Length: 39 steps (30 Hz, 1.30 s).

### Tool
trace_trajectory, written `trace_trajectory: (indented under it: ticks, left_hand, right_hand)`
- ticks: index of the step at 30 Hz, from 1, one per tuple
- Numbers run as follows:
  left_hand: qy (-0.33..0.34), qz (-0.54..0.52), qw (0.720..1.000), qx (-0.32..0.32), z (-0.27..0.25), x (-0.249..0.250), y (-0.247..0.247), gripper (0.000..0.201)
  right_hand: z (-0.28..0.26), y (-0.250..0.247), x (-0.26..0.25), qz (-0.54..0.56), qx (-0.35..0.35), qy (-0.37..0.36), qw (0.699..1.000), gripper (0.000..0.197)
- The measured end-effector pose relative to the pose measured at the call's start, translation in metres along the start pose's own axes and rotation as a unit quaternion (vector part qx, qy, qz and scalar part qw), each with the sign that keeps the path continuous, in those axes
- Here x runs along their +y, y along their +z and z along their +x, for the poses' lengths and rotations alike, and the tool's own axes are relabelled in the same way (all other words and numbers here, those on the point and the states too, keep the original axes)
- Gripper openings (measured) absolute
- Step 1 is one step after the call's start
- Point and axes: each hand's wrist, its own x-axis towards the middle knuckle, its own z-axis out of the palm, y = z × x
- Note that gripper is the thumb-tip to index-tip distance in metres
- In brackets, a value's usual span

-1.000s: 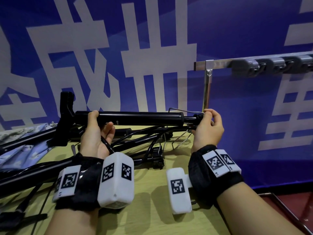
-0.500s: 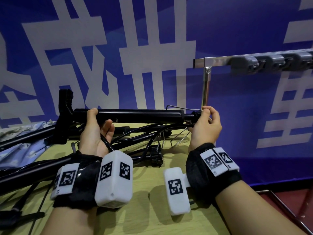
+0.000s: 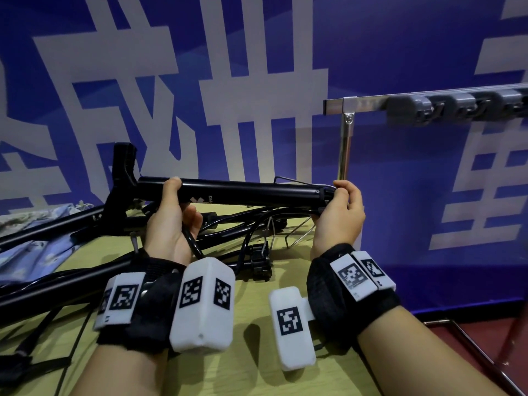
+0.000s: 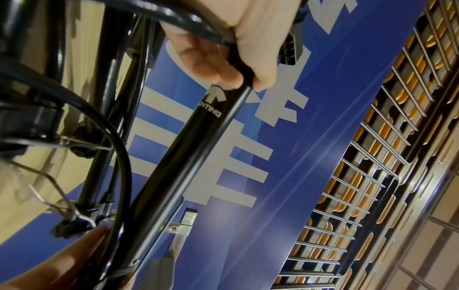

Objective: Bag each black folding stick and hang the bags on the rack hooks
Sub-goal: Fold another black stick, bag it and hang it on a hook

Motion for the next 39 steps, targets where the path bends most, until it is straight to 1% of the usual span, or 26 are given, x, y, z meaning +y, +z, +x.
trace_trajectory:
  ticks: [5, 8, 12, 15, 17, 19, 22, 25, 28, 30, 31, 33, 34, 36, 37, 39]
  left_hand:
    - [-0.015, -0.015, 0.999, -0.026, -0.005, 0.003, 0.0, 0.028]
    - [-0.021, -0.034, 0.998, -0.057, -0.012, 0.003, 0.003, 0.023]
    - [-0.002, -0.038, 0.993, -0.108, -0.016, 0.004, 0.006, 0.02]
    - [0.001, -0.051, 0.985, -0.165, -0.017, 0.006, 0.004, 0.027]
    - [-0.018, -0.058, 0.979, -0.197, -0.017, 0.008, 0.002, 0.03]
    - [-0.036, -0.045, 0.975, -0.213, -0.016, 0.009, 0.0, 0.033]
    - [-0.078, -0.003, 0.972, -0.22, -0.014, 0.013, -0.005, 0.036]
    - [-0.127, 0.023, 0.962, -0.243, -0.014, 0.017, -0.008, 0.041]
    - [-0.147, 0.081, 0.947, -0.275, -0.018, 0.024, -0.011, 0.046]
    - [-0.124, 0.105, 0.94, -0.299, -0.024, 0.032, -0.012, 0.04]
    - [-0.101, 0.082, 0.941, -0.313, -0.027, 0.036, -0.012, 0.035]
    - [-0.032, -0.031, 0.945, -0.323, -0.027, 0.042, -0.014, 0.024]
    - [0.008, -0.094, 0.945, -0.313, -0.026, 0.045, -0.016, 0.02]
    - [0.072, -0.199, 0.94, -0.269, -0.018, 0.048, -0.023, 0.02]
    - [0.095, -0.237, 0.936, -0.241, -0.012, 0.049, -0.028, 0.021]
    - [0.115, -0.293, 0.928, -0.201, -0.005, 0.049, -0.034, 0.011]
  right_hand:
    - [0.006, 0.001, -0.001, 0.025, -0.016, 0.024, 0.999, 0.022]
    - [0.016, -0.001, -0.004, 0.048, -0.009, 0.045, 0.998, 0.021]
    - [0.027, -0.005, -0.003, 0.055, 0.032, 0.066, 0.996, 0.019]
    - [0.035, -0.009, -0.001, 0.056, 0.069, 0.082, 0.993, 0.019]
    - [0.037, -0.01, -0.001, 0.059, 0.084, 0.091, 0.991, 0.019]
    - [0.038, -0.012, -0.002, 0.073, 0.091, 0.093, 0.989, 0.02]
    - [0.039, -0.016, -0.007, 0.077, 0.096, 0.094, 0.988, 0.021]
    - [0.039, -0.02, -0.012, 0.082, 0.095, 0.112, 0.986, 0.021]
    - [0.039, -0.021, -0.017, 0.101, 0.096, 0.127, 0.982, 0.022]
    - [0.038, -0.022, -0.019, 0.112, 0.099, 0.126, 0.981, 0.022]
    - [0.038, -0.022, -0.019, 0.117, 0.102, 0.125, 0.98, 0.022]
    - [0.037, -0.023, -0.02, 0.115, 0.105, 0.124, 0.98, 0.02]
    - [0.036, -0.023, -0.019, 0.111, 0.106, 0.124, 0.98, 0.019]
    - [0.035, -0.024, -0.018, 0.105, 0.101, 0.127, 0.981, 0.016]
    - [0.035, -0.023, -0.018, 0.104, 0.097, 0.13, 0.981, 0.014]
    - [0.035, -0.022, -0.018, 0.102, 0.087, 0.137, 0.981, 0.012]
